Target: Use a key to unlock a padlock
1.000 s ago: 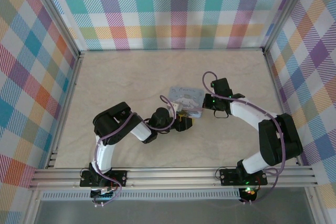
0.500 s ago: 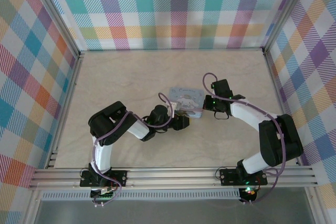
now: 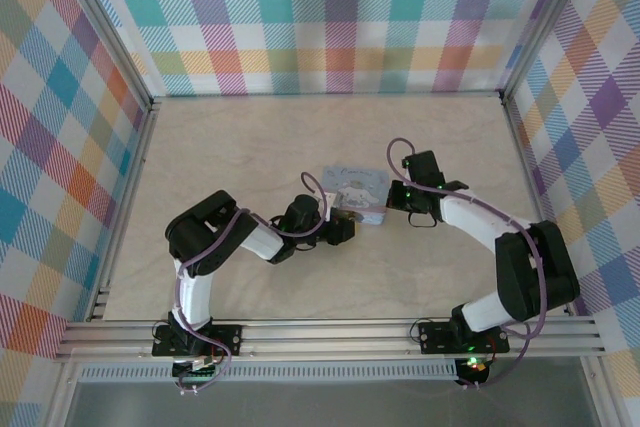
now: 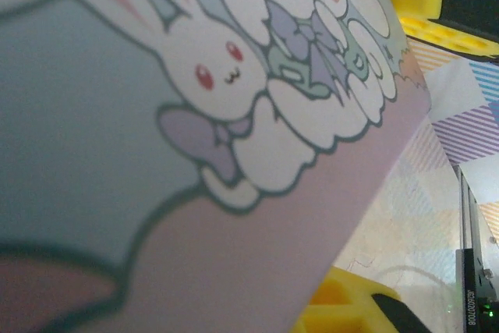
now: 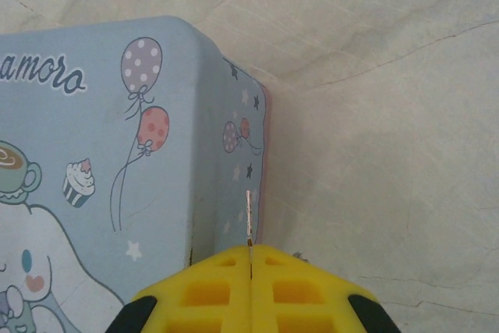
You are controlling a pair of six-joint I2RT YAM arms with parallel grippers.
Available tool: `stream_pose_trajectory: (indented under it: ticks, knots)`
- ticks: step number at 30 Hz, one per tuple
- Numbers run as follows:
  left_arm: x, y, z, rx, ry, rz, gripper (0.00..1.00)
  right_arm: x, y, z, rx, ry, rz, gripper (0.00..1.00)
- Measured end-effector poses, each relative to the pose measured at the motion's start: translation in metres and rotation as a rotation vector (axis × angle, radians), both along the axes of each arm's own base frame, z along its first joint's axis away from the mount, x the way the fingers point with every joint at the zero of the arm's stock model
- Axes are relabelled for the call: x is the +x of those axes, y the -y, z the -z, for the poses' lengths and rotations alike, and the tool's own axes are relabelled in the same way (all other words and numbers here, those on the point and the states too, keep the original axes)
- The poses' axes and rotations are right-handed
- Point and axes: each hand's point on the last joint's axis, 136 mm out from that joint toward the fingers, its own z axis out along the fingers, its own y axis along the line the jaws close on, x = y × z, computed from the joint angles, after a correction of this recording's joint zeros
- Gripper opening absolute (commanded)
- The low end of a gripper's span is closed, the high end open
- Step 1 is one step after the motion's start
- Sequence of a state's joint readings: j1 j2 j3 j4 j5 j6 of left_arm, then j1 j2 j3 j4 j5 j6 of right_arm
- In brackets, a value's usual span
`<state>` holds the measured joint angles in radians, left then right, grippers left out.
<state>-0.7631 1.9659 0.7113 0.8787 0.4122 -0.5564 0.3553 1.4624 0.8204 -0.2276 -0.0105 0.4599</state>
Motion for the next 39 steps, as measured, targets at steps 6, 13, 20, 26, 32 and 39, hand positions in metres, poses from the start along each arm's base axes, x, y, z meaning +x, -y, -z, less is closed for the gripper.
stream_pose_trajectory:
  ticks: [6,13,20,26,32,39]
  knots:
    - [0.001,0.001,0.0,0.005,-0.016,0.006,0.08,-0.004,0.001,-0.005,0.004,0.014,-0.004,0.0]
    - [0.001,0.002,-0.002,0.029,-0.086,-0.004,0.06,-0.015,0.003,-0.037,0.045,0.105,-0.021,0.0]
    - [0.001,0.001,-0.007,0.042,-0.179,-0.034,0.07,-0.05,-0.002,-0.067,0.171,0.201,-0.094,0.0]
    - [0.003,0.003,-0.013,0.034,-0.247,-0.068,0.07,-0.077,-0.006,-0.092,0.281,0.284,-0.163,0.0]
    - [0.012,0.011,-0.026,-0.005,-0.287,-0.098,0.07,-0.095,-0.016,-0.123,0.394,0.364,-0.246,0.0]
    - [0.025,0.02,-0.048,-0.049,-0.292,-0.128,0.07,-0.104,-0.03,-0.145,0.51,0.393,-0.329,0.0]
